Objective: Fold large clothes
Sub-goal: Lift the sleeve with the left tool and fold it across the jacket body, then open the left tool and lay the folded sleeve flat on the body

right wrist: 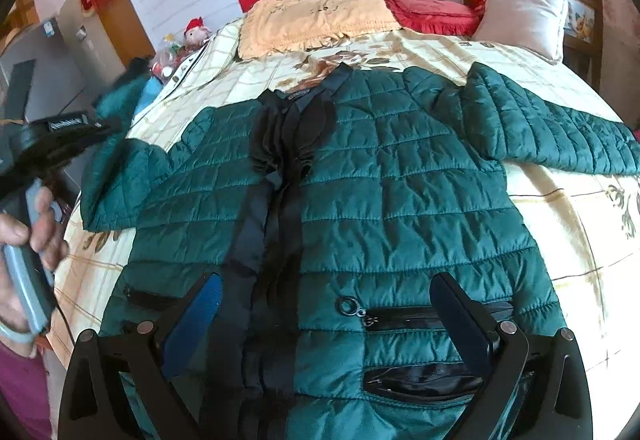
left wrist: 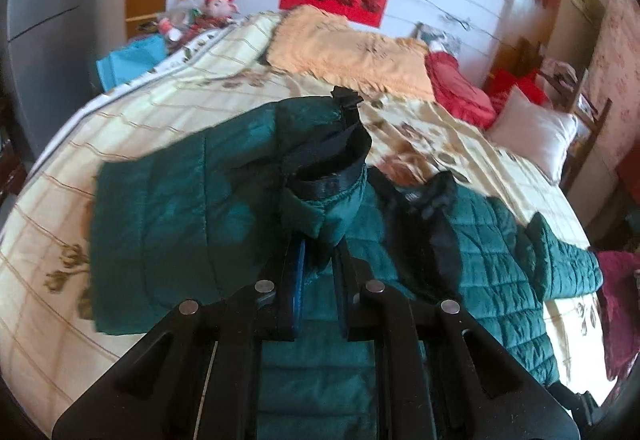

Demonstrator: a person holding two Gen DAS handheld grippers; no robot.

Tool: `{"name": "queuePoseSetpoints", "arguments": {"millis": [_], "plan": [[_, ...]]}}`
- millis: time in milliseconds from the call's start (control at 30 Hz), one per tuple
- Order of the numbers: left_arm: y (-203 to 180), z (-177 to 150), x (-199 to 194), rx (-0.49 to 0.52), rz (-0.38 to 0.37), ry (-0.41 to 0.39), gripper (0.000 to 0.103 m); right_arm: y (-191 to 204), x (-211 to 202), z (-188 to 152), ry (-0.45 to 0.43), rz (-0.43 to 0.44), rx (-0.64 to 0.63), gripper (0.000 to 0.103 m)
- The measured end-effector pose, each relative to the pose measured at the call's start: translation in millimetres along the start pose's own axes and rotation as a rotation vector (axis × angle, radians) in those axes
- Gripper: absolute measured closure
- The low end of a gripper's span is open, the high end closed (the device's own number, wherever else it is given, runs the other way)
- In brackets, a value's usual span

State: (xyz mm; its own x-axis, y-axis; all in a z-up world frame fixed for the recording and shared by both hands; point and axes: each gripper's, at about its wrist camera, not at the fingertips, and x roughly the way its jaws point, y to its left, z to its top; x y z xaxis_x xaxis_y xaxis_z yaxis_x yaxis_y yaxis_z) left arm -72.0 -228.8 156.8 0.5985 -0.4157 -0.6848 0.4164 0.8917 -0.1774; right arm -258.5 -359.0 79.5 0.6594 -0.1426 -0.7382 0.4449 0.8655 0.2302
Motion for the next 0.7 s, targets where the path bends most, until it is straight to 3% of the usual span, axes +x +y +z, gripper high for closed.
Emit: {"name": "queuePoseSetpoints", "arguments": {"millis": [233,700], "plan": [[-50.4,-11.5,28.6,0.049,-0.042,0.061,0.092,-16.0,-8.6,0.9,-0.023,-0.001,0.023,0.000],[-143.5,-43.7,59.3,0.154,-0.193,0.172,0.092,-62.3,-11.3,-2.4,-0.032,-0.023,0.124,0.000]]}}
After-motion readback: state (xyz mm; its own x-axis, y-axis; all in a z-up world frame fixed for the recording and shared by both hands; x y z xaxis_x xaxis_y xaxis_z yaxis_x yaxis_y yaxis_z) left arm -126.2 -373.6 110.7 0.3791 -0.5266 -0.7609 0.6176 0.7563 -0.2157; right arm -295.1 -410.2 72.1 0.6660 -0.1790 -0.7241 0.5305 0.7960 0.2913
